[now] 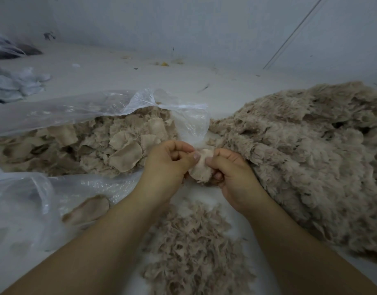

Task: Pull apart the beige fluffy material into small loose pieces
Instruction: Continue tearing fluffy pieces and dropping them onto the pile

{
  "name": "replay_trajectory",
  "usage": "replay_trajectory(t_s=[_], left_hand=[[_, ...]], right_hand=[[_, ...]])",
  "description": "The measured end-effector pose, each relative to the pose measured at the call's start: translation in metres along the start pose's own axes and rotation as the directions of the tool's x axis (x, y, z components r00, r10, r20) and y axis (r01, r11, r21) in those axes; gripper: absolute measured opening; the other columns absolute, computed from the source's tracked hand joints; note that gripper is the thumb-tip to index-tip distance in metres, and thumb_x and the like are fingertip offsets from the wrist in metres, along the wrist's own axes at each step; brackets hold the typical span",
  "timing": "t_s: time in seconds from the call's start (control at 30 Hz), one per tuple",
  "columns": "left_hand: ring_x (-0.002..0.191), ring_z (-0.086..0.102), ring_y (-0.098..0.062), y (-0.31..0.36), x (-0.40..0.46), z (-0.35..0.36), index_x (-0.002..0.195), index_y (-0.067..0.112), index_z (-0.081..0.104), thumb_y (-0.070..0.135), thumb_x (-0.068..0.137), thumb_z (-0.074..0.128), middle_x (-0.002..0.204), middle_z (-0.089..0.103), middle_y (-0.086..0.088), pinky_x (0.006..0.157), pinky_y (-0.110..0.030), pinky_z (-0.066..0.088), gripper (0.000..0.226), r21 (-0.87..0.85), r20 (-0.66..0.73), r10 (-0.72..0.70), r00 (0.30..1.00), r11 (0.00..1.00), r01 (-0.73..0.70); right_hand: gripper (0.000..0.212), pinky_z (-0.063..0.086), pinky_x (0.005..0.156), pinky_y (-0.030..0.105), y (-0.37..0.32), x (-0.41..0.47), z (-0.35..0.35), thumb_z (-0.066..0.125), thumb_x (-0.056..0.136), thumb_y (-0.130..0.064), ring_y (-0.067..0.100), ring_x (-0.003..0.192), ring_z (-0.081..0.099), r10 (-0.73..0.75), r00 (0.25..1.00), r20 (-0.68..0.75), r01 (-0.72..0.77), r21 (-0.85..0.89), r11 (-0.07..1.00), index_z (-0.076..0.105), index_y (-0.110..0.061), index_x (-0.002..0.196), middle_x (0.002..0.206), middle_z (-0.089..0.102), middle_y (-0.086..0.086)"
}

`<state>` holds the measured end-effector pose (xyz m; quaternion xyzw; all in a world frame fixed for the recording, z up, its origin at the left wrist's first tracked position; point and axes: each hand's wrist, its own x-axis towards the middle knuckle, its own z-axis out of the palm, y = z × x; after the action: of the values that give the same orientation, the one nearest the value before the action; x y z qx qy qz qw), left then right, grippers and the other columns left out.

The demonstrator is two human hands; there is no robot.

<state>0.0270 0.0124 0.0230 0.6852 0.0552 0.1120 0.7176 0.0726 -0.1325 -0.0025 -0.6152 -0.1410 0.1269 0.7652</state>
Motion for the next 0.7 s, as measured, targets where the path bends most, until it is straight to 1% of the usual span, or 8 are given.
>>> replay_trajectory(t_s=[0.07, 0.2, 0.27, 0.33, 0.43, 0.53, 0.63, 0.7], left_hand=[[0.059, 0.061, -0.017, 0.0001, 0.0003, -0.0004, 0.108, 0.011, 0.06, 0.012, 0.085, 0.072, 0.073, 0.066, -0.006, 0.048, -0.028, 0.047, 0.026, -0.053, 0.012, -0.038, 0.999, 0.998, 0.039], [0.078, 0.07, -0.022, -0.0021, -0.0012, 0.0009, 0.122, 0.018, 0.059, 0.01, 0.085, 0.07, 0.094, 0.072, -0.009, 0.058, -0.033, 0.054, 0.039, -0.155, 0.147, -0.124, 0.981, 0.977, 0.146], [0.089, 0.071, -0.024, -0.0029, 0.0003, -0.0001, 0.122, 0.023, 0.062, 0.004, 0.086, 0.069, 0.107, 0.07, -0.012, 0.067, -0.033, 0.055, 0.042, -0.166, 0.156, -0.088, 0.984, 0.979, 0.114], [0.096, 0.069, -0.024, -0.003, 0.002, -0.0006, 0.122, 0.026, 0.064, -0.003, 0.087, 0.064, 0.113, 0.068, -0.009, 0.073, -0.032, 0.054, 0.046, -0.171, 0.176, -0.069, 0.982, 0.98, 0.099], [0.087, 0.07, -0.02, -0.003, 0.0023, -0.0002, 0.108, 0.02, 0.073, -0.012, 0.087, 0.052, 0.103, 0.074, -0.008, 0.07, -0.028, 0.055, 0.044, -0.162, 0.225, -0.075, 0.971, 0.98, 0.113], [0.083, 0.071, -0.021, -0.005, 0.0022, -0.0001, 0.102, 0.015, 0.075, -0.011, 0.089, 0.05, 0.094, 0.076, -0.009, 0.069, -0.026, 0.056, 0.038, -0.062, 0.222, -0.012, 0.975, 0.998, 0.027], [0.088, 0.071, -0.02, -0.0068, 0.0011, 0.0006, 0.106, 0.017, 0.071, -0.009, 0.092, 0.055, 0.098, 0.075, -0.008, 0.071, -0.023, 0.056, 0.033, 0.022, 0.187, 0.113, 0.976, 0.993, -0.119], [0.094, 0.07, -0.016, -0.0061, 0.0012, 0.0014, 0.11, 0.024, 0.069, -0.011, 0.092, 0.052, 0.106, 0.073, -0.005, 0.073, -0.019, 0.054, 0.042, 0.042, 0.207, 0.149, 0.967, 0.986, -0.161]], right_hand=[[0.013, 0.031, 0.048, 0.019, 0.0009, -0.0003, -0.0011, 0.056, 0.073, -0.016, 0.003, 0.044, 0.034, -0.005, 1.0, -0.013, 0.005, 0.011, 1.0, 0.058, -0.005, 0.08, 0.052, 0.043, -0.006], [0.011, 0.035, 0.045, 0.016, 0.0008, -0.0008, -0.001, 0.052, 0.07, -0.012, 0.002, 0.043, 0.036, -0.001, 1.0, -0.001, 0.001, 0.047, 0.999, 0.063, -0.01, 0.072, 0.052, 0.047, -0.005], [0.021, 0.036, 0.044, 0.016, -0.0006, -0.0025, 0.0001, 0.05, 0.071, -0.011, 0.001, 0.042, 0.038, -0.015, 0.999, 0.039, 0.014, 0.034, 0.999, 0.069, -0.018, 0.066, 0.05, 0.049, -0.007], [0.024, 0.036, 0.043, 0.015, -0.0014, -0.0045, 0.0011, 0.049, 0.072, -0.008, 0.001, 0.041, 0.04, -0.043, 0.995, 0.094, 0.04, 0.027, 0.999, 0.071, -0.017, 0.068, 0.051, 0.052, -0.006], [0.018, 0.036, 0.041, 0.016, -0.0018, -0.0047, 0.002, 0.05, 0.073, -0.008, 0.001, 0.041, 0.04, -0.049, 0.992, 0.12, 0.046, 0.021, 0.999, 0.068, -0.005, 0.076, 0.051, 0.052, -0.003], [0.022, 0.036, 0.044, 0.019, -0.0001, -0.0027, 0.0011, 0.055, 0.075, -0.016, 0.009, 0.045, 0.041, -0.028, 0.996, 0.083, 0.029, -0.006, 1.0, 0.061, 0.003, 0.083, 0.053, 0.05, 0.002], [0.03, 0.05, 0.06, 0.026, 0.0002, -0.0023, 0.0022, 0.064, 0.085, -0.03, 0.026, 0.069, 0.057, -0.04, 0.996, 0.086, 0.041, -0.011, 0.999, 0.07, -0.001, 0.086, 0.075, 0.064, 0.016], [0.024, 0.051, 0.061, 0.027, -0.0011, -0.0028, 0.0042, 0.064, 0.084, -0.029, 0.021, 0.068, 0.061, -0.031, 0.996, 0.089, 0.034, -0.038, 0.999, 0.072, -0.007, 0.08, 0.074, 0.067, 0.013]])
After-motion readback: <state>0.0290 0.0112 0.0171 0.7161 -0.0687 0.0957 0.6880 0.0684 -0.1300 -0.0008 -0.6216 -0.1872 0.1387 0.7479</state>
